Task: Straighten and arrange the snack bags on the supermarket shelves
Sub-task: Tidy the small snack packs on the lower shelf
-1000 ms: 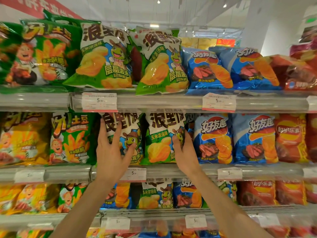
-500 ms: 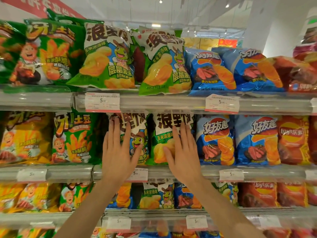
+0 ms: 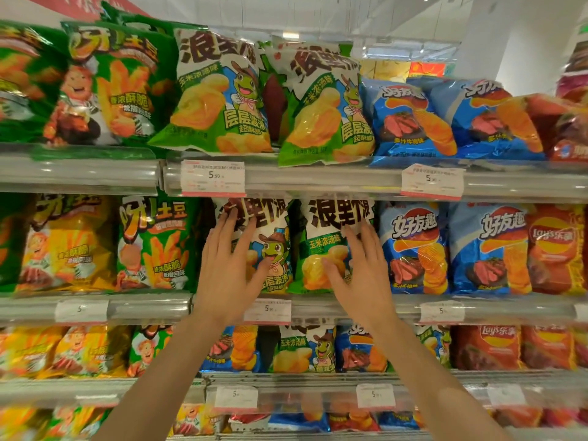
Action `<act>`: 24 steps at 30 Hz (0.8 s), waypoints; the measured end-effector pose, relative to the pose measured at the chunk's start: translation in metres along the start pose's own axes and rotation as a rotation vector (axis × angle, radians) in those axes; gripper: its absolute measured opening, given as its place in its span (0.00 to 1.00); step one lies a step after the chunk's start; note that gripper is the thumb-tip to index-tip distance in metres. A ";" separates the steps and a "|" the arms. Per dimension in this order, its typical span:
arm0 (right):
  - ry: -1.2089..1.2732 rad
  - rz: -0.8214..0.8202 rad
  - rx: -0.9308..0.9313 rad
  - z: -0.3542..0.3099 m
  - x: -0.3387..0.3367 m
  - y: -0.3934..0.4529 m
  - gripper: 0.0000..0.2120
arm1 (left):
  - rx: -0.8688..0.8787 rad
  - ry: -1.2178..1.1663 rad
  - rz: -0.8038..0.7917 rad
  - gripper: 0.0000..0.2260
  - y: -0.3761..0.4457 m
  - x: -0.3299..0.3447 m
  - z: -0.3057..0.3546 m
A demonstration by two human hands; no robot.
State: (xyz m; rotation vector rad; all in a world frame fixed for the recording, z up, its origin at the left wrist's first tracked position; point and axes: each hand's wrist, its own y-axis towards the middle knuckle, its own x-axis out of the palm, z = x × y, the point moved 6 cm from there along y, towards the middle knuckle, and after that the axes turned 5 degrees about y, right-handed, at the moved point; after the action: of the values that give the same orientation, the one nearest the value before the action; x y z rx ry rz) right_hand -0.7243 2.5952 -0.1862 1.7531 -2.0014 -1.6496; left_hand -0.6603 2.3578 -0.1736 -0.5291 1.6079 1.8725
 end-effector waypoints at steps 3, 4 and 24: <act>0.092 0.107 0.117 -0.003 -0.018 -0.009 0.27 | -0.015 -0.157 0.052 0.26 -0.005 -0.017 -0.007; 0.132 0.140 0.167 -0.002 -0.022 -0.014 0.26 | -0.028 -0.193 0.076 0.25 -0.009 -0.022 -0.010; 0.770 -0.100 0.873 -0.002 0.046 -0.175 0.05 | -0.599 -0.818 -0.327 0.10 -0.151 0.003 -0.058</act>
State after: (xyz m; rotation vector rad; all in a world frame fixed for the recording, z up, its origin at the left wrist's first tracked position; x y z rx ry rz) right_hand -0.6159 2.5924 -0.3317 2.1972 -2.2956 0.0866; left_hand -0.5661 2.3131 -0.2968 -0.1841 0.4055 1.9219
